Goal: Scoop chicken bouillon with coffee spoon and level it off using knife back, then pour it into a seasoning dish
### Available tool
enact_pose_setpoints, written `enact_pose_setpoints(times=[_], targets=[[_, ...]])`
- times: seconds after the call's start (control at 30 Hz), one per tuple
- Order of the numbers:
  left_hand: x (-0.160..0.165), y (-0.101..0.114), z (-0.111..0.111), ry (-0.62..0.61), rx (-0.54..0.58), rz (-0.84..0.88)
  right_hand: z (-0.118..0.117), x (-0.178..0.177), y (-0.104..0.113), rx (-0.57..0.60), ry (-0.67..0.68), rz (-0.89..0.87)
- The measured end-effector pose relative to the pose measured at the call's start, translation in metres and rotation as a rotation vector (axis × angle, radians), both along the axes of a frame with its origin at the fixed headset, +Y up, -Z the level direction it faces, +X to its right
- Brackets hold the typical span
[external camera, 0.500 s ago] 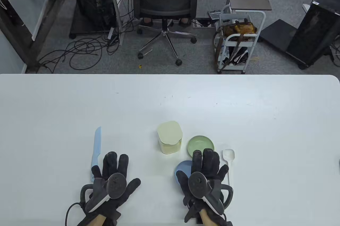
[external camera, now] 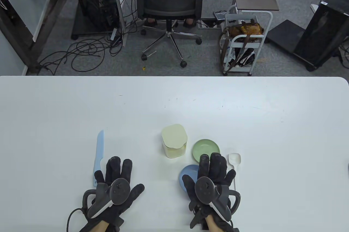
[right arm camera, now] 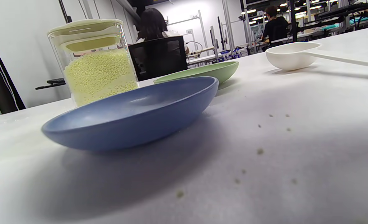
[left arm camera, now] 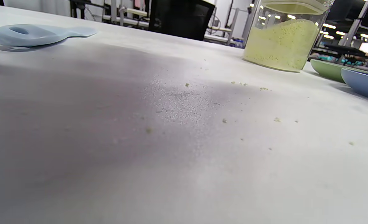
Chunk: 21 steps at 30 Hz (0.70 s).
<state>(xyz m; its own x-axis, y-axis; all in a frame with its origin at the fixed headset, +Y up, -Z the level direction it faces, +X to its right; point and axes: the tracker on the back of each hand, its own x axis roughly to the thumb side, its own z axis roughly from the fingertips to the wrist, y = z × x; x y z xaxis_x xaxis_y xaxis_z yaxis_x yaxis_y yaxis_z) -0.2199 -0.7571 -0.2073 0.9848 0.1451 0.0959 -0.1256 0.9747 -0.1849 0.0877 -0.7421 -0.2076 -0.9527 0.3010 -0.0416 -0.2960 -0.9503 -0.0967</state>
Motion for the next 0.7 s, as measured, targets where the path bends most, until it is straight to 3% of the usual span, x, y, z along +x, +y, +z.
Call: enact_pose_setpoints(times=[0.53,0.7], targets=[[0.0,-0.003,-0.003,0.012,-0.029,-0.014,-0.002,-0.007,-0.001,-0.014,0.033,0.016],[-0.002,-0.004,-0.003,0.017,-0.048,-0.004,-0.017,-0.018,0.031,0.139,0.012,-0.026]])
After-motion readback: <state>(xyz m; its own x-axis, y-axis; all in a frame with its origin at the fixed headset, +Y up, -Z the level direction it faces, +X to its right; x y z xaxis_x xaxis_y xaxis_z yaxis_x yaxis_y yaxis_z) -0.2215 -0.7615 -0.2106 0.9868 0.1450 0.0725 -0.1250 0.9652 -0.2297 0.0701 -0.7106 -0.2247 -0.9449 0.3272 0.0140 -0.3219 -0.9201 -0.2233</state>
